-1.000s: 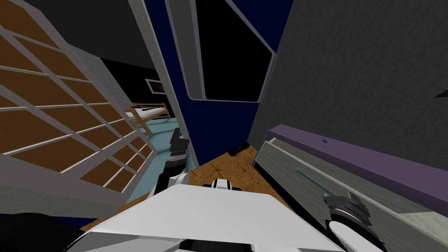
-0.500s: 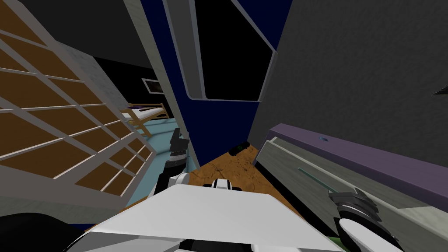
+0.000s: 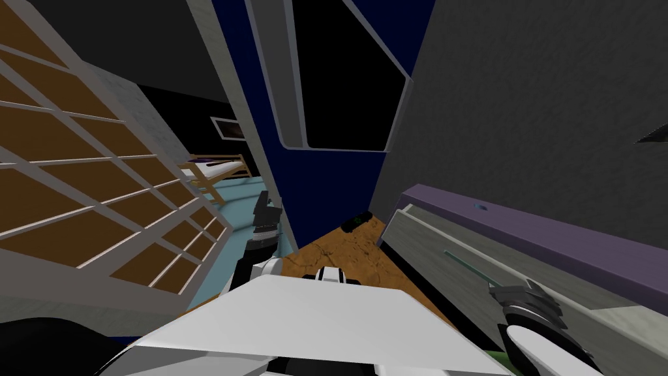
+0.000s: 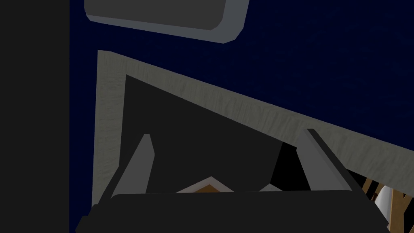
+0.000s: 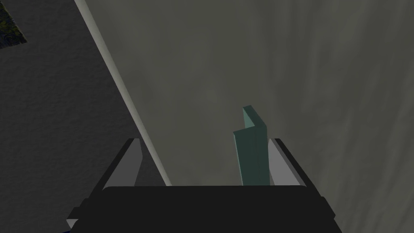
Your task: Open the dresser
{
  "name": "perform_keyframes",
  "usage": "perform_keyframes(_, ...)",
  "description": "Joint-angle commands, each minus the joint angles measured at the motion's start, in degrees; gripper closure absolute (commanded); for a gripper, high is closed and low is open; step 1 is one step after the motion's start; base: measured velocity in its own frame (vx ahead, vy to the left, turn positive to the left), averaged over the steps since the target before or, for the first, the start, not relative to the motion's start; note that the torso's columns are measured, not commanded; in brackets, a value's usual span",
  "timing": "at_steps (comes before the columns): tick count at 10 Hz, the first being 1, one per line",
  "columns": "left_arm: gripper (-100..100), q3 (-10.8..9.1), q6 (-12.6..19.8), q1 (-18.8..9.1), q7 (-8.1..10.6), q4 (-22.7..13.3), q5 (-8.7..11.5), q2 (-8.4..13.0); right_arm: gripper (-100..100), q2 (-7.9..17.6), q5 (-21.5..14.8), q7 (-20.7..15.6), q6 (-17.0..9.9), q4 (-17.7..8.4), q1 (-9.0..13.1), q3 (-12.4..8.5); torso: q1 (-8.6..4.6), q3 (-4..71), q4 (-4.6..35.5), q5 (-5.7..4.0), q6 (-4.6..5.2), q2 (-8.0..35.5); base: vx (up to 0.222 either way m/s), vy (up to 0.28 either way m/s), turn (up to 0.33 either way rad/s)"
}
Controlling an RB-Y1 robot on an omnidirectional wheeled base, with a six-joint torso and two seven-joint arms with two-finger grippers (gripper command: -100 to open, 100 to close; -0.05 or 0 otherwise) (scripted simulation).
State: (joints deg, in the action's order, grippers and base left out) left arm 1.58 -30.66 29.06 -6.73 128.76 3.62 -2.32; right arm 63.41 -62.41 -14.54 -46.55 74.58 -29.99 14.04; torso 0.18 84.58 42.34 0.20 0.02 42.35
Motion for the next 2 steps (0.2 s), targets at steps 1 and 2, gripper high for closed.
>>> perform_keyframes(1, 0, 0.0, 0.0, 0.0, 0.0, 0.0, 0.0, 0.0, 0, -0.05, 0.01, 0.0, 0.03, 0.0, -0.02, 0.04, -0.03, 0.0, -0.01, -0.03, 0.0, -0.01, 0.0, 0.0, 0.0)
perform_keyframes(2, 0, 0.0, 0.0, 0.0, 0.0, 0.0, 0.0, 0.0, 0, -0.09, 0.02, -0.01, 0.06, 0.0, -0.03, 0.08, -0.05, 0.0, -0.02, -0.06, -0.01, -0.02, 0.0, 0.0, 0.0)
